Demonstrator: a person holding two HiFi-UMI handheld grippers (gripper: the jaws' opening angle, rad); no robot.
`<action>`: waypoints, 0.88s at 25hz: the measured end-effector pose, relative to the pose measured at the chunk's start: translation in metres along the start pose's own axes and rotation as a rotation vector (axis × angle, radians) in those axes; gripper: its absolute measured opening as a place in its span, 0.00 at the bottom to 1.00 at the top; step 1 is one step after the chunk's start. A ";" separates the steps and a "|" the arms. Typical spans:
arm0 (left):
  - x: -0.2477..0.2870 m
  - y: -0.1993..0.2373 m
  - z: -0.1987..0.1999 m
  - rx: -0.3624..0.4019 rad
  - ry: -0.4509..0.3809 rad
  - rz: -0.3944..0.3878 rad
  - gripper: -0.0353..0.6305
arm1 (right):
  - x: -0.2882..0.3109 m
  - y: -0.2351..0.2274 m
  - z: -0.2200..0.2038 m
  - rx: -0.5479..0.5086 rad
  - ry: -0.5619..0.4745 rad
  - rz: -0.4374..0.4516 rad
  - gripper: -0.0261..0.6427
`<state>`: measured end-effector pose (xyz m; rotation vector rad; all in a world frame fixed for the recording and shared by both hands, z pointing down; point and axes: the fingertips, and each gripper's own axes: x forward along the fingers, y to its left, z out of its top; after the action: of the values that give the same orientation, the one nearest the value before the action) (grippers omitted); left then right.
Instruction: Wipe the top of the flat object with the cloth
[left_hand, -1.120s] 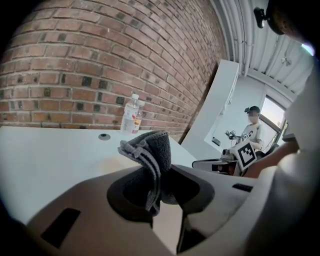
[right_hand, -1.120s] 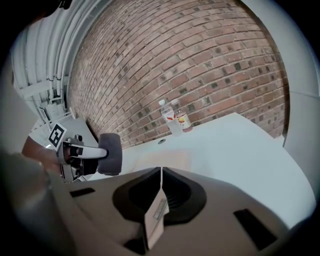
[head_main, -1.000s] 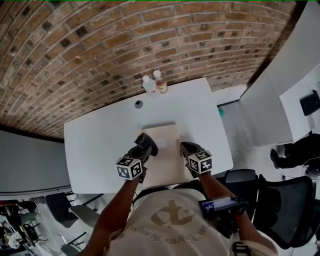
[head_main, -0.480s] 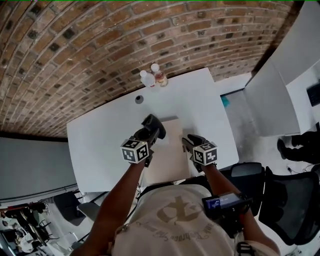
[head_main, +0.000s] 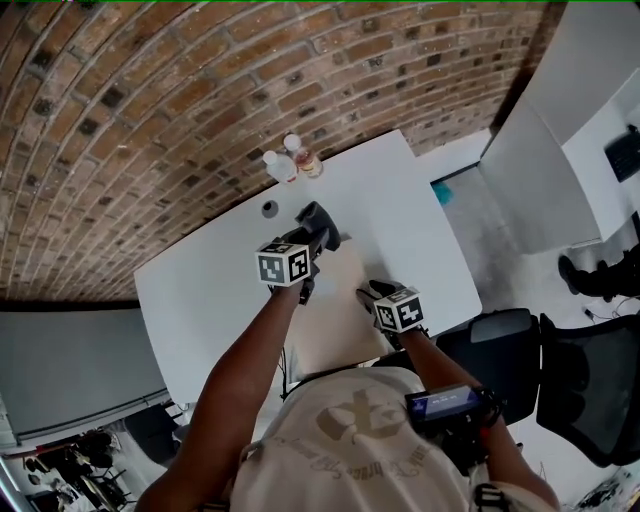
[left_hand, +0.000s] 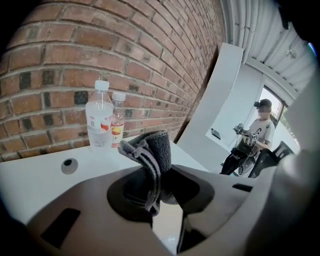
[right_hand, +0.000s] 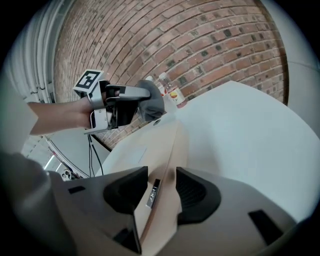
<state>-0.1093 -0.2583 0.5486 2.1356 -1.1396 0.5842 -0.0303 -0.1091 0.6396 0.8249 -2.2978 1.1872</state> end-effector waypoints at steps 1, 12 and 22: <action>0.006 0.000 0.000 -0.006 0.010 -0.003 0.21 | 0.000 0.000 -0.001 0.010 0.002 -0.001 0.32; 0.074 0.006 -0.021 0.005 0.188 -0.043 0.21 | 0.006 -0.001 -0.005 0.039 0.033 0.028 0.32; 0.099 0.005 -0.050 0.035 0.405 -0.060 0.21 | 0.007 -0.003 -0.007 0.009 0.072 -0.021 0.32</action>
<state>-0.0660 -0.2801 0.6482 1.9528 -0.8425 0.9621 -0.0333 -0.1065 0.6497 0.7952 -2.2226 1.1985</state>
